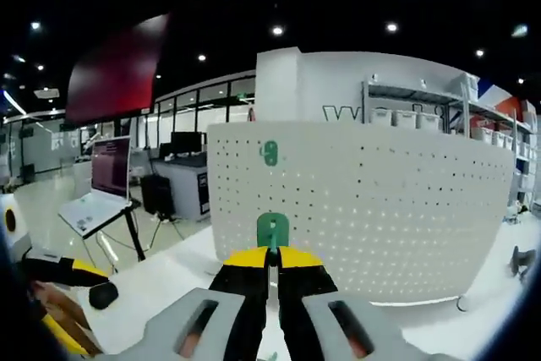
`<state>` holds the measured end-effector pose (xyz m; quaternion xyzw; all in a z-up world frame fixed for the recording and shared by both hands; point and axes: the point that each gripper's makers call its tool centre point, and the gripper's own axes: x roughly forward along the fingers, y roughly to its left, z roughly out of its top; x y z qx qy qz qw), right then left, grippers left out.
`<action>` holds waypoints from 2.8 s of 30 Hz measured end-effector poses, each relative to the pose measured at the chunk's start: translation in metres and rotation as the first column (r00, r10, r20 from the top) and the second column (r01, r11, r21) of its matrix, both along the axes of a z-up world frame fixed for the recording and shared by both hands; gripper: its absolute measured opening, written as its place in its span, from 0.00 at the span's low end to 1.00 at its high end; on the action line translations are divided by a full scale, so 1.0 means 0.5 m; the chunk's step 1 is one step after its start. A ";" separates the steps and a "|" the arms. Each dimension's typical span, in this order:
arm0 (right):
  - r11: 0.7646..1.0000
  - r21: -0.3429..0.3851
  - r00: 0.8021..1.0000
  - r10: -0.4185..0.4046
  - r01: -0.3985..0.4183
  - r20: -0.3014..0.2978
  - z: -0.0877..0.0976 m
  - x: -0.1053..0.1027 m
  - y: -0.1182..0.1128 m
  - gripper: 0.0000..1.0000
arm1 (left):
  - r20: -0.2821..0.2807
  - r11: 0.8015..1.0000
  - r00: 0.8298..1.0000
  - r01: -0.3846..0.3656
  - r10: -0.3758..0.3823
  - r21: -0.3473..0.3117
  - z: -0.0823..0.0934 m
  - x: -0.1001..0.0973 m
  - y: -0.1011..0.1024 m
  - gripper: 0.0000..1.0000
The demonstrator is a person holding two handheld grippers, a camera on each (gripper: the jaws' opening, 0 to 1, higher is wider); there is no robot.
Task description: Insert the hook assembly into the mounting plate slot until the hook locks in place.
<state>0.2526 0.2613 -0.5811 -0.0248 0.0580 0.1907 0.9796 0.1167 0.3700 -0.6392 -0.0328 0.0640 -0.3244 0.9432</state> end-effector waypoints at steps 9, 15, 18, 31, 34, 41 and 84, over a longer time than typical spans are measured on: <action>0.998 0.060 0.999 -0.034 0.032 0.038 0.035 0.047 0.018 0.01 | 0.021 1.000 1.000 -0.005 0.004 0.018 0.000 0.002 0.003 0.76; 0.994 0.087 0.996 -0.067 0.062 0.062 0.057 0.071 0.016 0.01 | 0.013 1.000 1.000 -0.013 0.013 0.021 -0.008 0.003 0.006 0.78; 0.992 0.103 0.994 -0.086 0.079 0.065 0.065 0.084 0.015 0.01 | 0.013 1.000 1.000 -0.015 0.015 0.007 -0.008 0.005 0.006 0.78; 0.987 0.122 0.991 -0.114 0.104 0.076 0.080 0.125 0.027 0.01 | 0.014 1.000 1.000 -0.016 0.016 0.003 -0.008 0.007 0.011 0.78; 0.986 0.122 0.989 -0.122 0.111 0.086 0.087 0.137 0.028 0.01 | 0.014 1.000 1.000 -0.011 0.011 0.003 -0.008 0.008 0.010 0.79; 0.985 0.126 0.984 -0.134 0.119 0.115 0.106 0.165 0.033 0.01 | 0.013 1.000 1.000 -0.012 0.012 0.002 -0.011 0.013 0.017 0.79; 0.973 0.137 0.974 -0.201 0.186 0.107 0.122 0.305 0.052 0.01 | 0.001 1.000 1.000 -0.003 0.003 0.007 -0.023 0.041 0.050 0.76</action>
